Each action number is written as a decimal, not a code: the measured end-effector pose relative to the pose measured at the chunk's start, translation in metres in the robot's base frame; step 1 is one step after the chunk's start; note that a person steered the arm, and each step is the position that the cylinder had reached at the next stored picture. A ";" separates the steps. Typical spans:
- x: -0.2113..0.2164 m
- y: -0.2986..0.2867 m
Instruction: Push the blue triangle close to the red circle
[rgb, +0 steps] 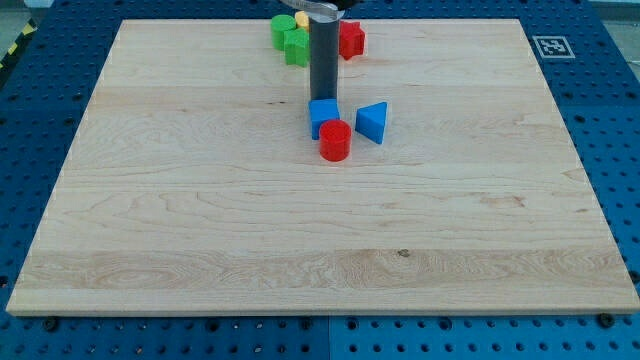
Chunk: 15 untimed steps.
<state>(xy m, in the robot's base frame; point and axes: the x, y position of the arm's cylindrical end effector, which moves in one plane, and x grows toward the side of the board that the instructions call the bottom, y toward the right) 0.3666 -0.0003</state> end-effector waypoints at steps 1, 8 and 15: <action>0.003 0.000; 0.016 0.104; 0.023 0.060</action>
<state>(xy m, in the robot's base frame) 0.3894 0.0593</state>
